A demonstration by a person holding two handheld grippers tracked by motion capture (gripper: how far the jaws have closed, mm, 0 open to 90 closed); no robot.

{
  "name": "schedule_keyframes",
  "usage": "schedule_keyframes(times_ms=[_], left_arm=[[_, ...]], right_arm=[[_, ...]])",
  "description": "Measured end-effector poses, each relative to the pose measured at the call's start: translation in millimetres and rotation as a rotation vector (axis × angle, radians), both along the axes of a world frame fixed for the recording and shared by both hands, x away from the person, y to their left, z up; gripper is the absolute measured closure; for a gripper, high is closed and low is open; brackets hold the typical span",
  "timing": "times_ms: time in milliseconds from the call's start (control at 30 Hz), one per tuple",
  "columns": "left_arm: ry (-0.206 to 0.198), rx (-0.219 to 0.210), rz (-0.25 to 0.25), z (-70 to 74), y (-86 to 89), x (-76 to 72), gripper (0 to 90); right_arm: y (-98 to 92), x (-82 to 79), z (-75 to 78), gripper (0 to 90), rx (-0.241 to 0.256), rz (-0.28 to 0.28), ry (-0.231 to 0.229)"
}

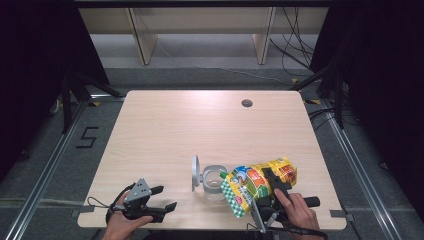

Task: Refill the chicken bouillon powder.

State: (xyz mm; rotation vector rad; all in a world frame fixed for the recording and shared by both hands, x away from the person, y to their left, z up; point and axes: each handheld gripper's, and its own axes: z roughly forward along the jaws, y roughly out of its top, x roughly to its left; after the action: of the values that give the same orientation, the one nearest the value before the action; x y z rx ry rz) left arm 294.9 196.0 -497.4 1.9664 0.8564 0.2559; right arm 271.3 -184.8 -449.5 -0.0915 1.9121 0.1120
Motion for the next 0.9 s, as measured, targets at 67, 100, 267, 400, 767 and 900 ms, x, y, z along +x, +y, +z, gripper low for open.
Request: schedule_keyframes(times_ms=[67, 100, 267, 400, 767, 900], left_arm=[[-0.004, 0.002, 0.002, -0.1, 0.0, 0.0, 22.9], [-0.005, 0.002, 0.001, -0.1, 0.0, 0.0, 22.9], [-0.012, 0.01, -0.01, -0.3, 0.6, 1.1, 22.9], [0.005, -0.018, 0.019, -1.7, -1.1, 0.1, 22.9], [-0.018, 0.004, -0.003, -1.6, 1.0, 1.9, 23.0], [-0.015, 0.022, -0.001, -1.3, 1.9, 2.6, 23.0]], right_arm=[[0.6, 1.5, 0.1, 49.5, -0.038, 0.023, -0.006], [1.5, 1.2, -0.1, 49.5, -0.045, 0.027, -0.016], [5.2, -1.5, 2.7, 49.5, -0.134, 0.009, -0.034], [7.5, 1.6, 5.0, 50.2, -0.188, 0.044, -0.076], [16.5, 0.6, 14.6, 50.9, -0.332, 0.067, -0.113], [19.2, 1.4, 15.2, 51.8, -0.341, 0.046, -0.108]])
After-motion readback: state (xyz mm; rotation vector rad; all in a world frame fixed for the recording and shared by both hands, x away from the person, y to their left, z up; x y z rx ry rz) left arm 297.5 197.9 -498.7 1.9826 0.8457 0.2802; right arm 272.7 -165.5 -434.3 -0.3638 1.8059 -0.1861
